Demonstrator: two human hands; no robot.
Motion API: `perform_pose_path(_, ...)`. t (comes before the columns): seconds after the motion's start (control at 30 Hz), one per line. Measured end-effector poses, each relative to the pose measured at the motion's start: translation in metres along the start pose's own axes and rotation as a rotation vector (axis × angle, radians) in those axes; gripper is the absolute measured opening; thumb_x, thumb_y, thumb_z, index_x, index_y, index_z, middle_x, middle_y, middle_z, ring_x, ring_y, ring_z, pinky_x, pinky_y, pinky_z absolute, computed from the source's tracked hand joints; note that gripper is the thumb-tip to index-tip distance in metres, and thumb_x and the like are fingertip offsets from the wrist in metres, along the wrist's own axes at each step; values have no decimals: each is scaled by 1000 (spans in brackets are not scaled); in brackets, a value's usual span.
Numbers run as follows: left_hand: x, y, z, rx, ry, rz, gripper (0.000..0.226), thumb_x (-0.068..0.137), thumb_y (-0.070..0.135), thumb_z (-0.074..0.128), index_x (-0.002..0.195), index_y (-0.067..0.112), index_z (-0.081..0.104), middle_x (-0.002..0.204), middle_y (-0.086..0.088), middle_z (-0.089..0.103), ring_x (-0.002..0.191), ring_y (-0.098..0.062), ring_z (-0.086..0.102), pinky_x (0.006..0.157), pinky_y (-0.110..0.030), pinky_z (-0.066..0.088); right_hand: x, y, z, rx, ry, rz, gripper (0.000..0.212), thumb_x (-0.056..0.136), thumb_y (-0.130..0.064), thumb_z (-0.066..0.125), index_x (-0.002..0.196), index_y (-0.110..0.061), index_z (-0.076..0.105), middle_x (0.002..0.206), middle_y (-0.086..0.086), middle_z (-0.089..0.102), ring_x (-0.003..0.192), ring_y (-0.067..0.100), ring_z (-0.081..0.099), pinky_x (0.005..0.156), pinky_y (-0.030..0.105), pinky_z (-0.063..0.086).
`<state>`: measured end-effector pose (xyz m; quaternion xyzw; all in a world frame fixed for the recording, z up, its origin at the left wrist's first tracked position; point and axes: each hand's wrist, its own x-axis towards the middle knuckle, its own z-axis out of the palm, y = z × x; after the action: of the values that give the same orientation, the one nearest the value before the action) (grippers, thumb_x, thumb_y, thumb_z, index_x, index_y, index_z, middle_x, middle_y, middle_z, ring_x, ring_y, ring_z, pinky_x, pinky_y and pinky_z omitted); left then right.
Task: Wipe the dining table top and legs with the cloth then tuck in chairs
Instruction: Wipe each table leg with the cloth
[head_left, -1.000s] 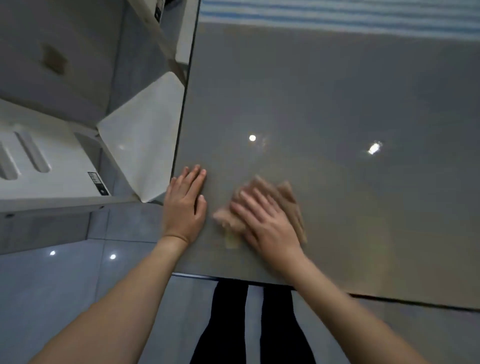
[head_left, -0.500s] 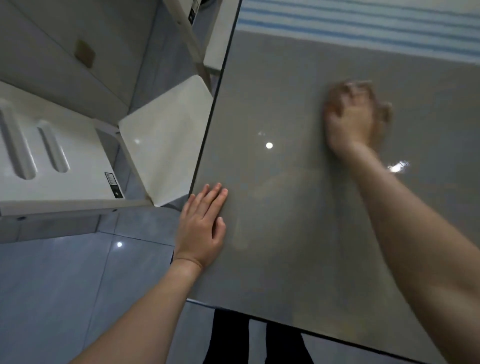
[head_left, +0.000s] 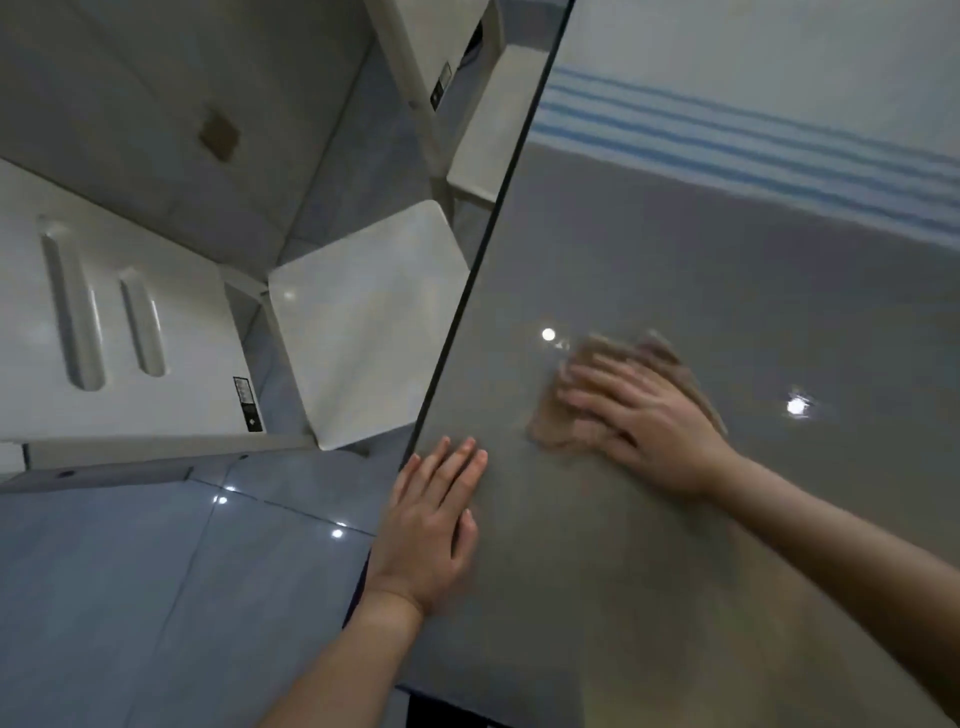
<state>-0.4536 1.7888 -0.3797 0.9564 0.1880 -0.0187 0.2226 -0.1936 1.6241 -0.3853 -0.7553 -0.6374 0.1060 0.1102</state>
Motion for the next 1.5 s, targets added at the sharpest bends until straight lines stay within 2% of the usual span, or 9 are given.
perform_pose_path(0.17,-1,-3,2,3,15,12,58,83,24,45,142,24,41,150,9,37,141,-12,28,116,-37,21,146,88,-27,-20,165,310,46,97,-47,42,141,-33,44,151,-2,40,142,24,32,119,38,19)
perform_pose_path(0.3,-2,-3,2,13,23,24,58,83,24,44,141,22,42,149,7,39,140,-14,28,116,-36,19,180,65,-24,65,247,594,47,95,-47,42,138,-28,50,151,0,41,143,24,30,119,36,16)
perform_pose_path(0.57,-2,-2,1,24,17,27,58,82,22,43,140,21,43,147,4,41,140,-17,30,114,-40,24,-57,-156,42,160,99,510,47,98,-43,41,143,-30,44,156,-4,31,147,20,22,120,38,18)
perform_pose_path(0.7,-2,1,1,20,20,21,58,84,23,40,141,20,42,149,3,40,141,-16,27,115,-40,21,-141,-150,35,46,-59,215,46,101,-45,33,145,-34,38,154,-4,36,145,20,27,118,36,21)
perform_pose_path(0.77,-3,1,2,30,27,20,58,84,24,38,142,20,41,149,2,39,141,-16,26,116,-39,19,-149,-101,23,40,73,423,47,98,-43,37,144,-33,39,151,1,41,143,23,30,118,36,20)
perform_pose_path(0.87,-3,1,4,45,50,20,57,83,23,39,141,19,42,148,1,41,141,-16,26,117,-37,16,-120,-24,-1,80,356,1008,51,92,-43,39,138,-25,51,147,6,45,138,27,36,116,33,17)
perform_pose_path(0.93,-3,-1,7,51,74,30,57,82,23,41,139,19,44,146,1,43,140,-17,29,116,-37,17,-92,-3,-6,82,421,1151,52,89,-41,41,135,-21,54,146,10,47,136,31,38,116,33,17)
perform_pose_path(1.23,-8,-1,6,42,94,41,58,81,21,43,139,19,44,146,-1,44,138,-21,34,115,-43,24,-111,-173,50,201,305,793,47,93,-37,45,138,-23,52,150,2,42,143,25,28,120,35,11)
perform_pose_path(1.5,-21,-5,-19,-61,-110,24,50,85,12,46,135,10,49,145,-7,42,137,-28,33,114,-38,25,-178,-249,58,473,322,838,39,92,-21,47,130,-22,57,144,-2,47,140,19,31,119,33,18)
